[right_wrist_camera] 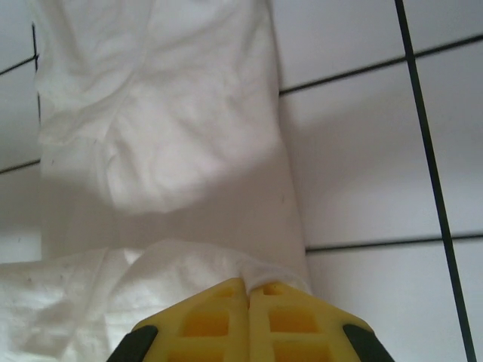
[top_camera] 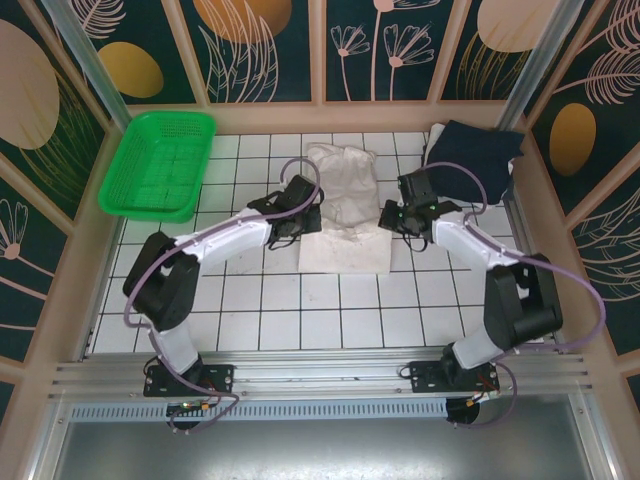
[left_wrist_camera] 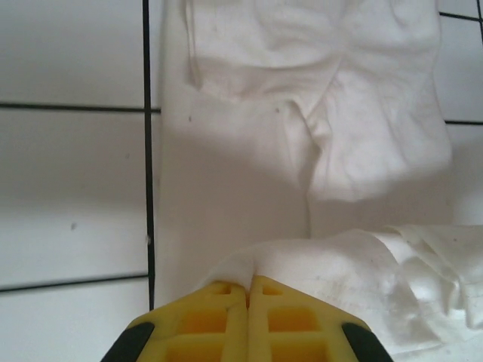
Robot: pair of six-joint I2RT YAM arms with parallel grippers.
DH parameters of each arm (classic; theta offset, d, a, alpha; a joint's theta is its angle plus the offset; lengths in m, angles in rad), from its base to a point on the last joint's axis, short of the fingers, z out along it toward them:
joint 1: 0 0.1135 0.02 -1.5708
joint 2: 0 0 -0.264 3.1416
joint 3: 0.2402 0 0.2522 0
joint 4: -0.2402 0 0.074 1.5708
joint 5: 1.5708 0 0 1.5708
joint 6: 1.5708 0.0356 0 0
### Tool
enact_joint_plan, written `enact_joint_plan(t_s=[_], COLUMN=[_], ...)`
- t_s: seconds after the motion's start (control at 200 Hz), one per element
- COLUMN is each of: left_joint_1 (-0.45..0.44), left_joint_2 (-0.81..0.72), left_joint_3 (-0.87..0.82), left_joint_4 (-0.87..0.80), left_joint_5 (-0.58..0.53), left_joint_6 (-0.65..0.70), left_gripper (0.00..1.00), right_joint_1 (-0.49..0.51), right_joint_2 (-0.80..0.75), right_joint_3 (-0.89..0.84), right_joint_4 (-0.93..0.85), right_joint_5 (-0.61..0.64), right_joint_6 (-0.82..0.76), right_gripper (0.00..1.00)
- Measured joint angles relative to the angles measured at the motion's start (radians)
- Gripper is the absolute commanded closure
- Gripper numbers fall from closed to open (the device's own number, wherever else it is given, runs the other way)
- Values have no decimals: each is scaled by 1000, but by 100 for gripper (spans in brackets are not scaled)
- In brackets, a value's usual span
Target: Fold and stack the t-shirts
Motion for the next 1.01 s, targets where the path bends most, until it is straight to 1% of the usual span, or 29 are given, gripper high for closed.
enact_joint_plan(t_s=[0.12,0.25,0.425,0.611,0.636,0.666,0.706,0.726,0.756,0.776,0.886,1.006], left_joint_1=[47,92,131,148,150,152,154,155,158,160,177,190], left_joint_2=[80,128,198,296,309,324,339,344,350,353,367,371], left_joint_3=[63,106,194,307,323,341,356,362,368,371,406,451], left_joint_4=[0,-1,-2,-20,-27,-34,-41,-44,-51,-56,-98,-126], left_joint_5=[37,80,140,181,184,185,185,185,183,184,176,156], left_joint_6=[21,43,67,93,96,99,103,109,114,113,128,137], left_gripper=[100,100,100,100,98,93,82,76,66,62,57,56], right_joint_1=[-38,-40,-45,-61,-66,-72,-79,-85,-91,-95,-116,-121], right_joint_2=[126,235,334,418,424,433,444,452,464,471,504,489], right_joint_3=[103,216,310,372,375,379,387,395,408,419,487,523], right_joint_4=[10,11,8,3,3,1,0,-3,-8,-11,-41,-55], right_joint_5=[-42,-67,-97,-111,-115,-121,-126,-131,-134,-135,-132,-111], right_joint_6=[-36,-66,-92,-107,-110,-111,-111,-111,-110,-118,-119,-126], right_gripper=[100,100,100,100,100,93,79,74,69,67,56,54])
